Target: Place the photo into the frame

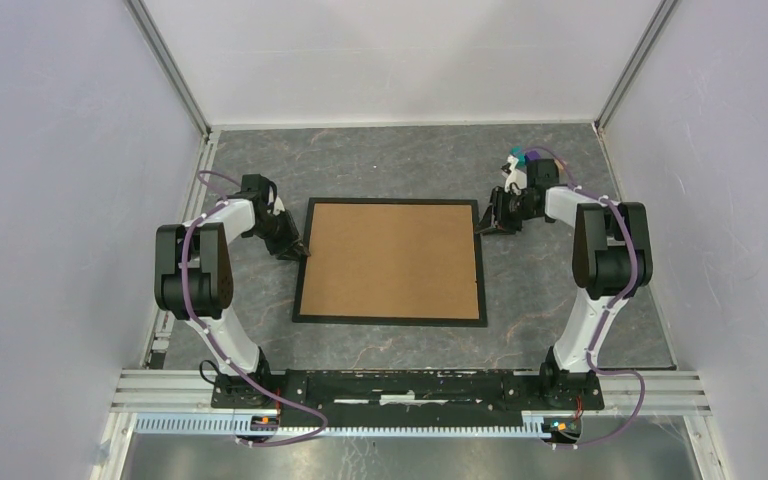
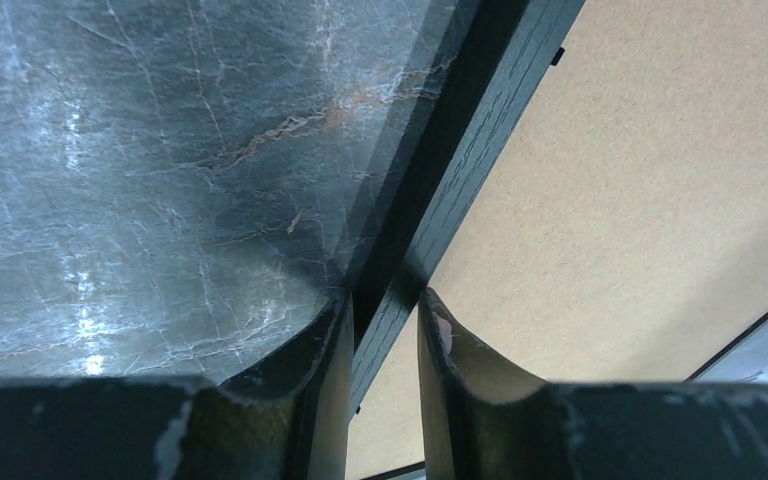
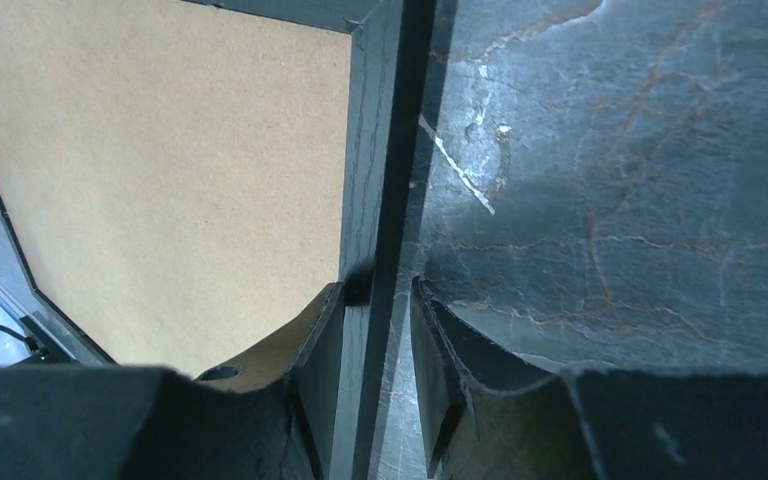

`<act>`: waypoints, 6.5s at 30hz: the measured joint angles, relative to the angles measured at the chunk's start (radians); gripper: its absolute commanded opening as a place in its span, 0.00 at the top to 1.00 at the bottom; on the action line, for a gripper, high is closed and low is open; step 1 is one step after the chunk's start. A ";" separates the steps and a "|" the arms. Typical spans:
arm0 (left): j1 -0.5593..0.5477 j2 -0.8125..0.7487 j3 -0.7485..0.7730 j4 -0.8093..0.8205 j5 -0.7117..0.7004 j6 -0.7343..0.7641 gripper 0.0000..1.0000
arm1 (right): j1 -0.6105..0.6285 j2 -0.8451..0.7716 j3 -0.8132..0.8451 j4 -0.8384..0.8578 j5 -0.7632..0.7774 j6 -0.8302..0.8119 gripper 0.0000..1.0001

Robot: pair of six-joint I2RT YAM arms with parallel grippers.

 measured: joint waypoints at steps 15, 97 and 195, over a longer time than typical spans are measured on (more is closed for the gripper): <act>0.000 0.000 0.000 0.001 0.002 0.000 0.70 | 0.027 0.030 0.053 -0.053 0.039 0.002 0.69; 0.000 -0.005 -0.005 0.004 0.005 0.000 0.72 | 0.018 0.071 0.146 -0.191 0.035 -0.027 0.66; -0.852 -0.584 -0.564 0.174 -0.298 -1.196 0.28 | 0.263 -0.623 -0.739 0.452 0.335 0.171 0.83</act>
